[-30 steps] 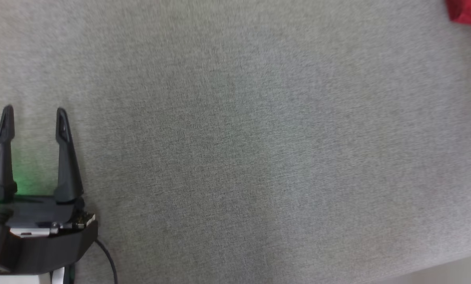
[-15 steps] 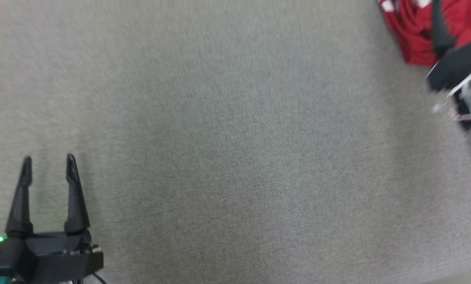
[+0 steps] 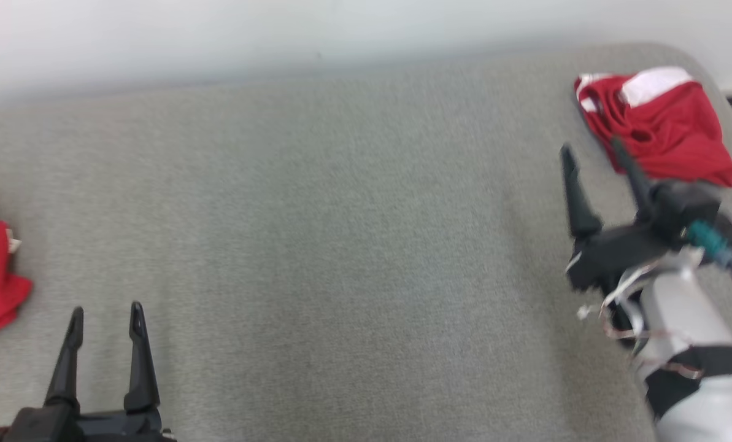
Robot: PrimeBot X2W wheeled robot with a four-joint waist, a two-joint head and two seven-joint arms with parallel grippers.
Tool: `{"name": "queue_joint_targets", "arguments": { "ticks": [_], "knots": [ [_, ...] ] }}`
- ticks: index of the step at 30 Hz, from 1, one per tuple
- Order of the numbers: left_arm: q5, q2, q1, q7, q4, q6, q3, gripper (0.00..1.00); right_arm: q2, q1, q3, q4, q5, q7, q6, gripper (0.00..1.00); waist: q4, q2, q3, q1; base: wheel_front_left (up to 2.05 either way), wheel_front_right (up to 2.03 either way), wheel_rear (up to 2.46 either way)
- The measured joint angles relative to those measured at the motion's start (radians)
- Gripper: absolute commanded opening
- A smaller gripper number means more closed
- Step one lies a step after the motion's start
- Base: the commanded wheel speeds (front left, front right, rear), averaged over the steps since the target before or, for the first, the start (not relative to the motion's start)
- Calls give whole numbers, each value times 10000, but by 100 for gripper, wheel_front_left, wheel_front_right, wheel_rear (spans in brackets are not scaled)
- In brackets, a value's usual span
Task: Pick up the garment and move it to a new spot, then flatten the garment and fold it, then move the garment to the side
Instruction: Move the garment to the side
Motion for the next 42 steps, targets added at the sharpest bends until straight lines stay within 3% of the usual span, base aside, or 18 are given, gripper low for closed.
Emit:
{"name": "queue_joint_targets", "arguments": {
  "ticks": [11,22,42],
  "knots": [
    [-46,-96,590,0,401,0,-4,100,1041,3185,-527,-1994,-121,-2,0,100,479,-1,-1321,0,0,0,0],
    [-119,-127,882,0,652,48,2,100,1749,5546,-1223,-3476,-583,-2,0,100,570,0,-1849,2,0,0,0],
    [4,-136,935,0,1206,44,-167,100,2437,6462,-1597,-3618,-851,-2,0,100,791,0,-2166,2,0,0,0]
  ]
}}
